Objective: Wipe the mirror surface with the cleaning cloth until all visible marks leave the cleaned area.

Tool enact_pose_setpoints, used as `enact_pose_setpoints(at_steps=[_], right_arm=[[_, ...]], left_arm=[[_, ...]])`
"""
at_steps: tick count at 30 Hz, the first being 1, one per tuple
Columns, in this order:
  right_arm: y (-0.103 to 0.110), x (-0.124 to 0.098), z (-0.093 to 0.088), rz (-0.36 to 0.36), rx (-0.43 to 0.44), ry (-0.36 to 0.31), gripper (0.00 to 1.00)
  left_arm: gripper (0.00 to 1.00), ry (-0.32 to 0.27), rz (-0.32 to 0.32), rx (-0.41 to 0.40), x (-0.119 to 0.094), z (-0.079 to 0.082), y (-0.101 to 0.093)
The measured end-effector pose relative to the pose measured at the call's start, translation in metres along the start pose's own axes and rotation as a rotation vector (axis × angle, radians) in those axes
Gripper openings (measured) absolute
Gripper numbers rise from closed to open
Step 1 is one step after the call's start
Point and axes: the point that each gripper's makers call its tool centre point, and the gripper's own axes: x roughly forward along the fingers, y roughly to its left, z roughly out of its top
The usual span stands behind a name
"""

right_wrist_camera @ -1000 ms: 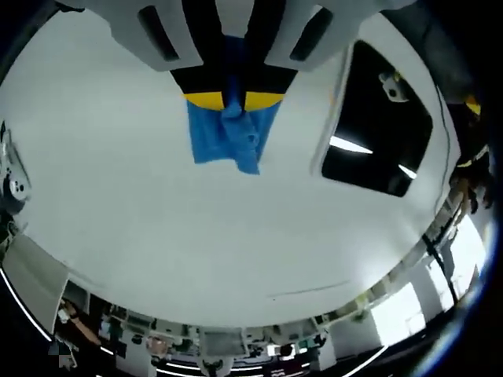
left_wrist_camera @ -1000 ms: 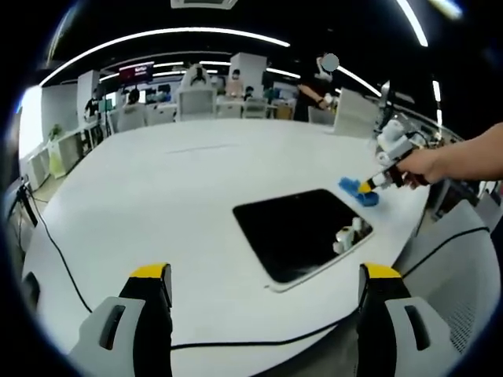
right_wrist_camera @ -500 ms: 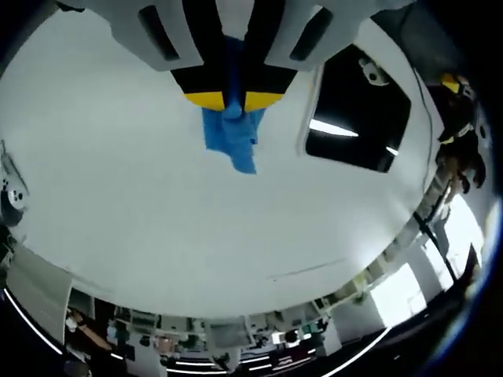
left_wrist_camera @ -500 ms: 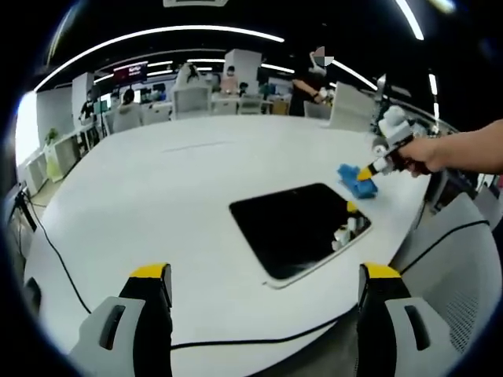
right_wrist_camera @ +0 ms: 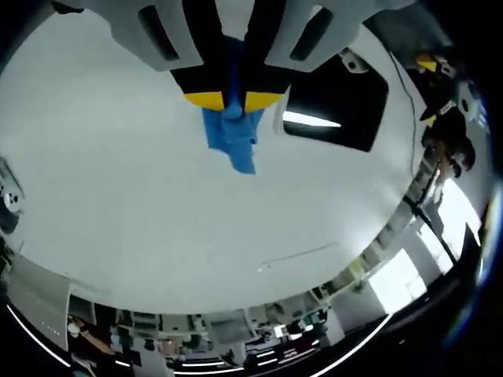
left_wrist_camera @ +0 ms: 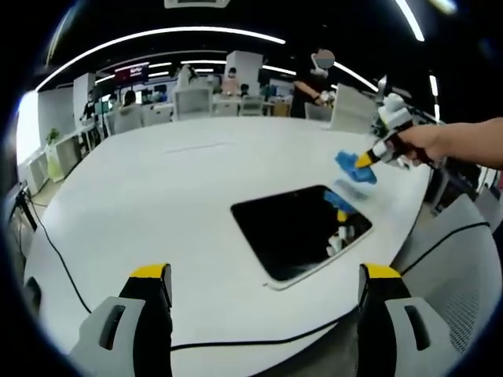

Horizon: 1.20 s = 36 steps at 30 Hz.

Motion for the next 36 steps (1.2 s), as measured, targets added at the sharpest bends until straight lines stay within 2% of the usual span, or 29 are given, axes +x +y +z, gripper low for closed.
enact_pose_setpoints(at_steps=[3, 5, 9, 19, 24, 31, 36], right_arm=[[0.005, 0.003, -0.003, 0.009, 0.001, 0.016, 0.02], [0.008, 0.007, -0.002, 0.001, -0.053, 0.017, 0.01], [0.018, 0.013, -0.002, 0.01, -0.042, 0.035, 0.01], [0.041, 0.033, -0.009, 0.01, -0.091, 0.102, 0.01], [0.057, 0.039, -0.008, 0.043, -0.063, 0.098, 0.01], [0.071, 0.049, -0.006, 0.038, -0.033, 0.088, 0.01], [0.085, 0.056, -0.013, 0.04, -0.056, 0.111, 0.01]], left_arm=[[0.99, -0.001, -0.001, 0.0, 0.0, 0.001, -0.001], [0.99, 0.001, 0.0, 0.003, 0.0, 0.0, 0.0], [0.99, 0.0, -0.004, 0.005, 0.0, 0.0, -0.001], [0.99, -0.004, -0.011, 0.004, 0.001, 0.0, -0.002], [0.98, -0.006, -0.008, 0.002, 0.0, 0.001, -0.001], [0.99, -0.034, -0.006, -0.002, -0.001, 0.006, 0.001], [0.99, -0.029, -0.014, -0.014, 0.0, 0.004, 0.0]])
